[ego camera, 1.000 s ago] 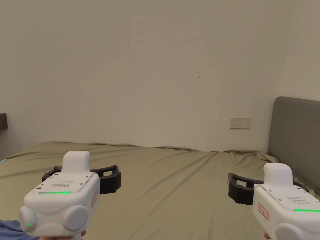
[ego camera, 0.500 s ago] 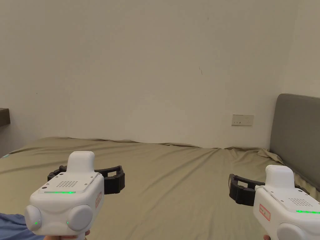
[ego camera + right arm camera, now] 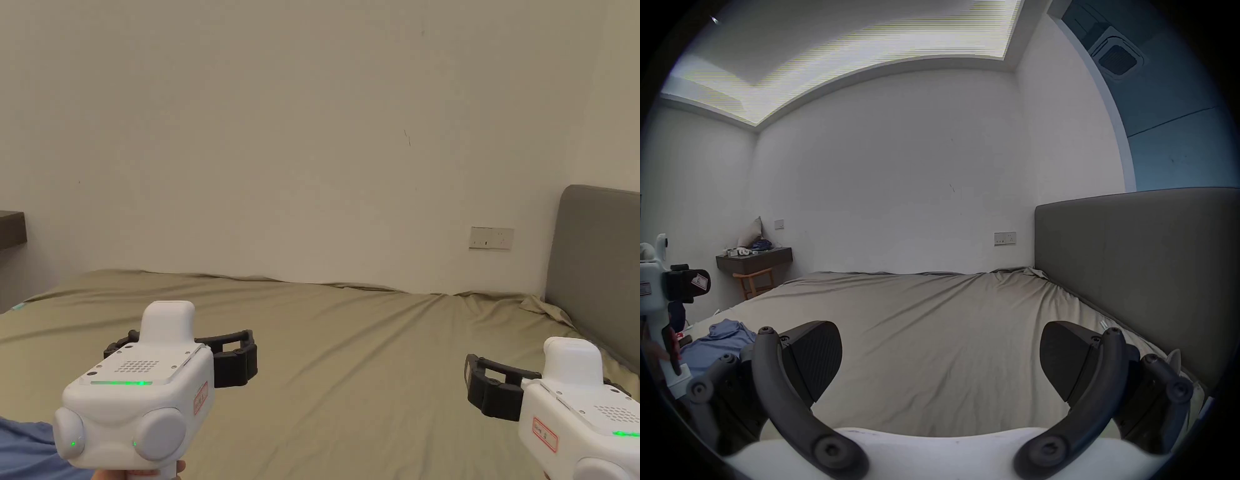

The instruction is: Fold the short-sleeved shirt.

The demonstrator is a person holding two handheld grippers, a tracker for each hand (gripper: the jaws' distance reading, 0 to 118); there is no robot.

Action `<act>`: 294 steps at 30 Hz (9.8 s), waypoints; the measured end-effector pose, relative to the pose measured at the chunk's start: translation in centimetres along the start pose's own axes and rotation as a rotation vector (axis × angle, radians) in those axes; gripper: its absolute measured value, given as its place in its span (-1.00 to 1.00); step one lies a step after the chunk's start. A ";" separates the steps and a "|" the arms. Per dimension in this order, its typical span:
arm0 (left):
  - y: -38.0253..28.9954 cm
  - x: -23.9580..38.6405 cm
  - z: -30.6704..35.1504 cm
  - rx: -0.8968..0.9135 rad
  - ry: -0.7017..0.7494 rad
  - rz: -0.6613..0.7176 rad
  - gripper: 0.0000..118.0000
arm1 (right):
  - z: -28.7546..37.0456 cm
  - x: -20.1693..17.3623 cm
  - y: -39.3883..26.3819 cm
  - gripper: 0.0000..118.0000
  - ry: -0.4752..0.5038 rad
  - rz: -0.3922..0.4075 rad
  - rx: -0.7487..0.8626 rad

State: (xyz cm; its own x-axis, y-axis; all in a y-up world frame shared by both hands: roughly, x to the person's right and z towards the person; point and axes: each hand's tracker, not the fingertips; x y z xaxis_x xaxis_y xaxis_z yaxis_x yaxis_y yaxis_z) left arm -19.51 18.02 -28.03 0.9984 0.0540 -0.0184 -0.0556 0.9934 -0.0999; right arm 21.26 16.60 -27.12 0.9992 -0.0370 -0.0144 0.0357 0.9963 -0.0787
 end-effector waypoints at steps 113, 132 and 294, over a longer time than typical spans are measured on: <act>-8.3 14.1 -17.8 -0.973 -0.683 0.090 0.52 | -1.2 7.7 -2.9 -0.97 -0.021 -0.062 -0.459; -3.2 -10.4 -4.9 -0.538 0.077 0.062 -1.00 | -3.6 1.3 -2.9 -0.97 0.105 -0.047 -0.452; -7.7 -14.8 1.3 -0.516 -0.136 0.185 0.49 | 3.4 -0.5 -4.5 -0.95 0.012 0.030 -0.193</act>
State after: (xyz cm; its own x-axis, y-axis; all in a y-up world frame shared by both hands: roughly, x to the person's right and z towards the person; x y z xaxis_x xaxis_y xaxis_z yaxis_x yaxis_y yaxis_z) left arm -33.86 9.72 -25.68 0.9622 0.2688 0.0436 -0.1943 0.7899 -0.5817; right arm 20.71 12.43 -23.40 0.9995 -0.0093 -0.0312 0.0006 0.9636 -0.2673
